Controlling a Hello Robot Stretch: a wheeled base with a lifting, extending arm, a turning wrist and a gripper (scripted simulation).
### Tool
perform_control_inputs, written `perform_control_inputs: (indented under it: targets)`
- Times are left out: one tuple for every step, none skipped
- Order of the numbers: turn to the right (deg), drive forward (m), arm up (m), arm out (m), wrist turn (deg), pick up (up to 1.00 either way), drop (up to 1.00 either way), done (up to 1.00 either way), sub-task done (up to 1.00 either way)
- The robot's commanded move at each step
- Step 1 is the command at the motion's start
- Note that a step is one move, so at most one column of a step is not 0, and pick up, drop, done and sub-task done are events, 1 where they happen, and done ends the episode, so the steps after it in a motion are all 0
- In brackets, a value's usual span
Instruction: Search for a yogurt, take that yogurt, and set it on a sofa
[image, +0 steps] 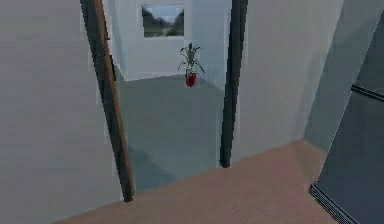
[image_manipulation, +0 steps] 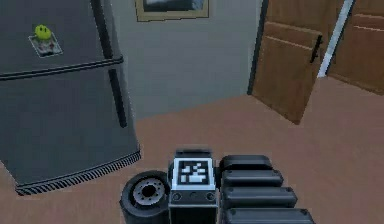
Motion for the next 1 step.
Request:
perform_control_inputs:
  targets:
    - [-3.0,0.00,0.00,0.00,0.0,0.00,0.00,0.00,0.00]
